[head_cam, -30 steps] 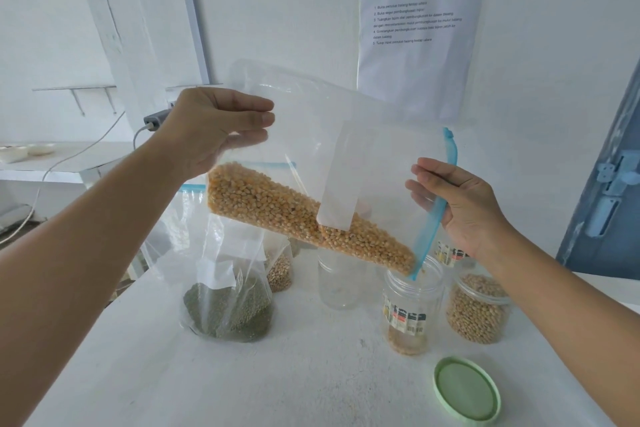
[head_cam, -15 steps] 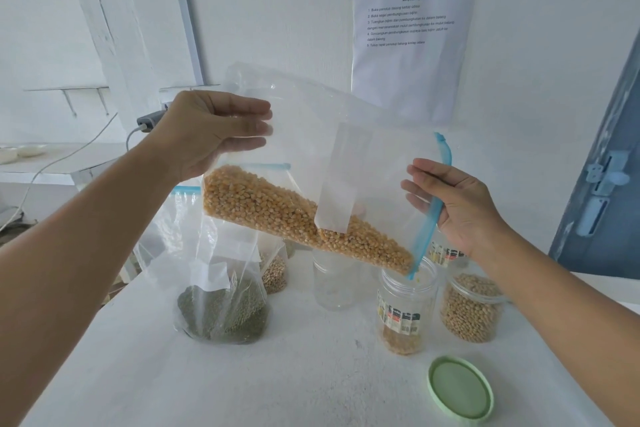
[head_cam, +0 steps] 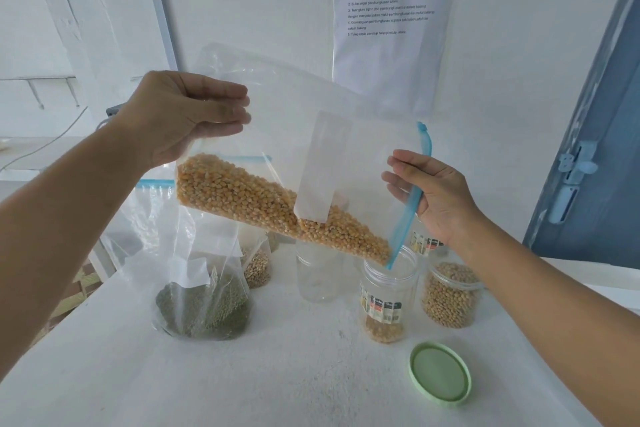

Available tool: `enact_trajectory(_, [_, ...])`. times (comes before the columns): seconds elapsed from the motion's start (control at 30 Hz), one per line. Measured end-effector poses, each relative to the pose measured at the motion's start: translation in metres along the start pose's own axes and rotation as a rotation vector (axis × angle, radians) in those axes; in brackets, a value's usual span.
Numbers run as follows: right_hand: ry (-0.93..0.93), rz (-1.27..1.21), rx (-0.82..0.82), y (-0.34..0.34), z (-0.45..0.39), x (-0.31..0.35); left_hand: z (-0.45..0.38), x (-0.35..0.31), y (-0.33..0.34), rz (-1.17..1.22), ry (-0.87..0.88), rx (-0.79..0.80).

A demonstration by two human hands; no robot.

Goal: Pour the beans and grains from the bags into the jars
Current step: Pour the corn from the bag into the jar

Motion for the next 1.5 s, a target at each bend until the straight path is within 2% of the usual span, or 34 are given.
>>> enact_trajectory(1.5, [-0.013,-0.006,0.013,-0.004,0.001,-0.005,-0.013,-0.006,0.004,-0.046,0.015,0.028])
Point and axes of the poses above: each hand's wrist, its own z-axis away from the middle knuckle, its own y-axis out of the palm, x = y × z, the point moved 5 cm from there along -z, towards the middle knuckle, and after that the axes turned 4 degrees about z, right-handed, at the moved point
